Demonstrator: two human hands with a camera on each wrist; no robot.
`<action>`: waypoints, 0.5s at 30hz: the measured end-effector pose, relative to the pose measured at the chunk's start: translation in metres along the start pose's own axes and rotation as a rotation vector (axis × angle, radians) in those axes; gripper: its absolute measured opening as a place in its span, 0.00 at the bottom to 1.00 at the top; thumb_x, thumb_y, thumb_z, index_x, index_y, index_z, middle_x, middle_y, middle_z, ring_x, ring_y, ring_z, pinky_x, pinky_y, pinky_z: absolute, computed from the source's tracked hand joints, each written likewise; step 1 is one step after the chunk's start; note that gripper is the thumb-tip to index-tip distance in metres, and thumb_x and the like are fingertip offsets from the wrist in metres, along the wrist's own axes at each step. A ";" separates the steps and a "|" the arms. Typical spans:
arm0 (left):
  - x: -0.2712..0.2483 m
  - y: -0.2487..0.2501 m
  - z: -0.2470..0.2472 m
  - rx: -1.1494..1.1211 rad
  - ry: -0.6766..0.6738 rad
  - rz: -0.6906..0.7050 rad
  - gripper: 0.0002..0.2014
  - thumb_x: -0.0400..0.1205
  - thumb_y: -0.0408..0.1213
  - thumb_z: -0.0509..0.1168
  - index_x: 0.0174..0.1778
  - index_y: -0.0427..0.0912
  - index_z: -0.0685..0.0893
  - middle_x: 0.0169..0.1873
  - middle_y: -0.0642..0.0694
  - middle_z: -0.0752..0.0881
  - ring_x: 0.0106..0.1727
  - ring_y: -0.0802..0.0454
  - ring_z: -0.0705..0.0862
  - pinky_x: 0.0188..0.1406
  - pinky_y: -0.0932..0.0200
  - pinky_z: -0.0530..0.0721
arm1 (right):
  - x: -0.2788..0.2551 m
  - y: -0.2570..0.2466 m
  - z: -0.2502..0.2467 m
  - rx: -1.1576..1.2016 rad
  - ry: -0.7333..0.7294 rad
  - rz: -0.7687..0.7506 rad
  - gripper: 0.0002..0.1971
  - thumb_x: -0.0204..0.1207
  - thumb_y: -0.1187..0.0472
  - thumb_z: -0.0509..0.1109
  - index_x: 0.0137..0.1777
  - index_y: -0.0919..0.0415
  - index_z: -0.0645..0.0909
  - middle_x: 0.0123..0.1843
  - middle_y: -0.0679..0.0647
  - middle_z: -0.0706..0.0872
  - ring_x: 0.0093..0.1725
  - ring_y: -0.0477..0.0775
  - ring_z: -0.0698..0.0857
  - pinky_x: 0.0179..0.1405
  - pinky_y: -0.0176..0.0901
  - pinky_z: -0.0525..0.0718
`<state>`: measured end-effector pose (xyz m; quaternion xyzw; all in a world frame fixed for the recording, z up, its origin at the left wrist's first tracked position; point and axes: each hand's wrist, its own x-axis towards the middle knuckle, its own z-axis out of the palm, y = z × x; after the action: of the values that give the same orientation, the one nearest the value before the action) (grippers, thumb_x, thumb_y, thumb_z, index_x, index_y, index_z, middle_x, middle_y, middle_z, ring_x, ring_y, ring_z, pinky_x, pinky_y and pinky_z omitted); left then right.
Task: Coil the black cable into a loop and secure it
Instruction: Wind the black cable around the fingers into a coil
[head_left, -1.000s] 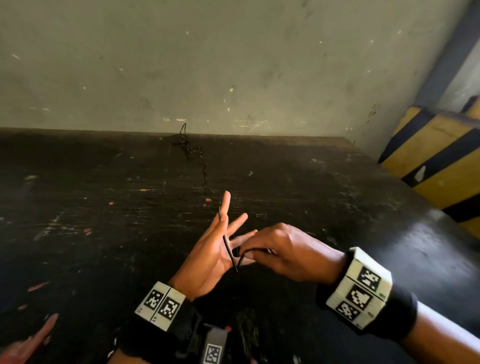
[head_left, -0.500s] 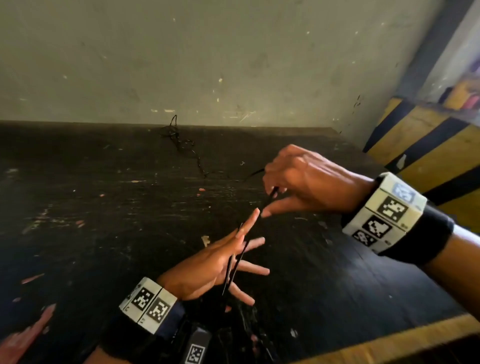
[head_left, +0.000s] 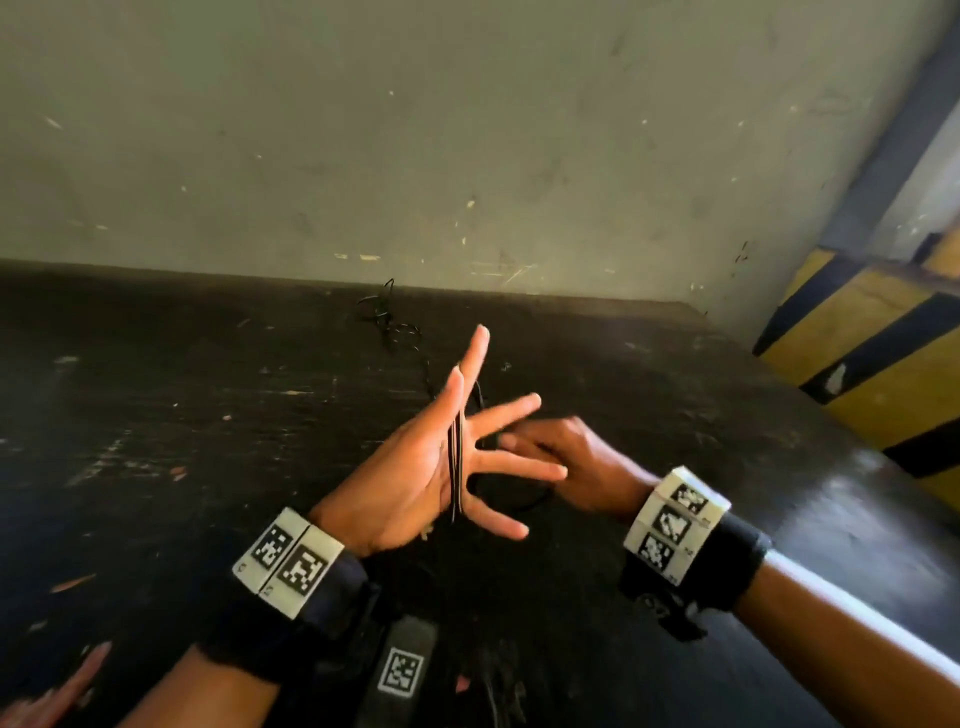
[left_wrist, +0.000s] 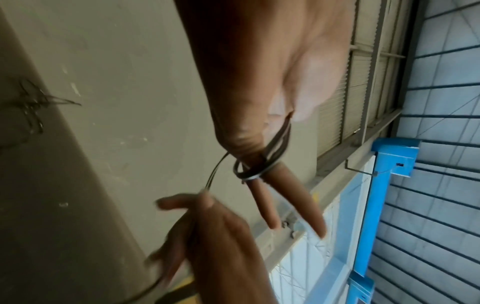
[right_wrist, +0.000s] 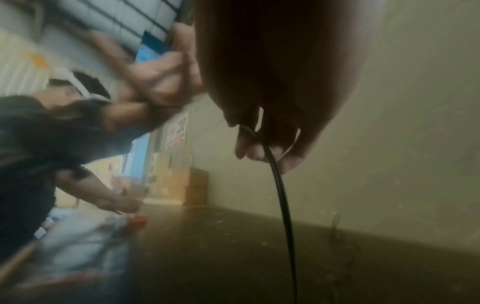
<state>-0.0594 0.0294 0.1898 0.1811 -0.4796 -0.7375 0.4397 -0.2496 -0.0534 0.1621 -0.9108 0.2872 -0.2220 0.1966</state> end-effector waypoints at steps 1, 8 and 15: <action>0.005 0.003 -0.005 0.010 0.051 0.034 0.27 0.78 0.60 0.51 0.73 0.83 0.53 0.81 0.43 0.66 0.67 0.31 0.81 0.35 0.41 0.91 | -0.006 -0.003 0.012 0.052 -0.030 0.036 0.12 0.83 0.60 0.59 0.39 0.58 0.78 0.30 0.44 0.78 0.28 0.40 0.78 0.29 0.35 0.77; 0.024 0.000 -0.039 0.060 0.285 0.107 0.26 0.79 0.60 0.51 0.73 0.83 0.52 0.83 0.42 0.59 0.65 0.37 0.84 0.48 0.31 0.87 | -0.020 -0.053 0.040 0.150 -0.418 0.188 0.13 0.84 0.55 0.59 0.67 0.48 0.72 0.47 0.53 0.88 0.47 0.49 0.89 0.50 0.51 0.89; 0.010 -0.017 -0.052 0.298 0.294 -0.028 0.29 0.76 0.63 0.49 0.73 0.83 0.49 0.84 0.44 0.59 0.62 0.43 0.86 0.44 0.38 0.89 | -0.014 -0.073 0.009 -0.276 -0.289 0.041 0.07 0.81 0.55 0.62 0.51 0.53 0.81 0.46 0.54 0.88 0.43 0.53 0.87 0.43 0.51 0.86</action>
<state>-0.0366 -0.0045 0.1520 0.3566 -0.5114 -0.6301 0.4629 -0.2228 0.0125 0.1859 -0.9455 0.3022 -0.0434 0.1134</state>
